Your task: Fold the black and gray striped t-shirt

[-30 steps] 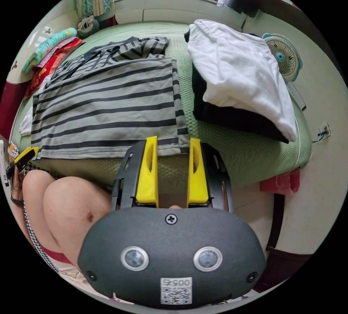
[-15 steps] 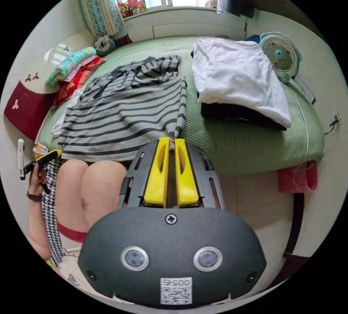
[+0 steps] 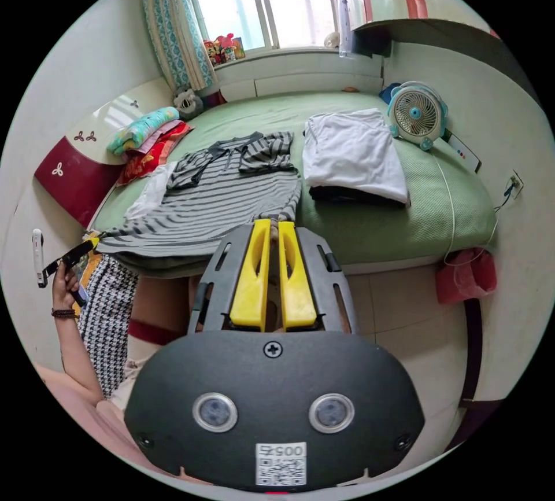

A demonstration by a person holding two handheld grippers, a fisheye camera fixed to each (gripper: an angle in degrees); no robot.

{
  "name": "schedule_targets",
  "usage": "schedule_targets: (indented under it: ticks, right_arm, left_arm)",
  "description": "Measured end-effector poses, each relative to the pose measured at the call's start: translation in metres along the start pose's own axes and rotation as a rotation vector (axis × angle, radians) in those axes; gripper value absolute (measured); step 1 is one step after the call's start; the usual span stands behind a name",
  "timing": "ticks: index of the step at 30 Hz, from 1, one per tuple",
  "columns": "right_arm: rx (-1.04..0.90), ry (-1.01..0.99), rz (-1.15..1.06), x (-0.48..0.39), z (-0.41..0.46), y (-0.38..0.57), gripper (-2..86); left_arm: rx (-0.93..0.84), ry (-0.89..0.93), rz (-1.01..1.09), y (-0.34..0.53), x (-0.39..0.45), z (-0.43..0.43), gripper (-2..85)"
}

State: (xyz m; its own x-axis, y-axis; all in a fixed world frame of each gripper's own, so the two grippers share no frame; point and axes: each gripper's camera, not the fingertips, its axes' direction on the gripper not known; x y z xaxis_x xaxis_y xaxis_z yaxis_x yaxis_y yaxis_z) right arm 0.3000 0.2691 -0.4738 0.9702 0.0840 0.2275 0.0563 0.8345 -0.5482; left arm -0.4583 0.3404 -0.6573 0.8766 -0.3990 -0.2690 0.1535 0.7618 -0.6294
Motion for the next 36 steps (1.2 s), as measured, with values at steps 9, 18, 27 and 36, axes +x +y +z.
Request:
schedule_targets:
  ticks: [9,18,27,36]
  right_arm:
    - [0.017,-0.022,-0.054,-0.004,-0.055,0.049,-1.2]
    - [0.065,0.0,-0.083,-0.007,-0.112,0.062,-1.2]
    - [0.054,-0.021,0.014,0.011,-0.09,0.023,-1.1]
    - [0.03,0.013,0.045,0.007,-0.022,-0.067,-1.1]
  left_arm:
    - [0.068,-0.046,0.02,0.037,0.003,-0.074,0.4]
    - [0.146,-0.066,0.051,0.044,0.013,-0.136,0.4]
    - [0.101,-0.038,0.029,-0.013,0.009,-0.106,0.4]
    - [0.034,-0.075,0.077,-0.122,0.01,-0.043,0.5]
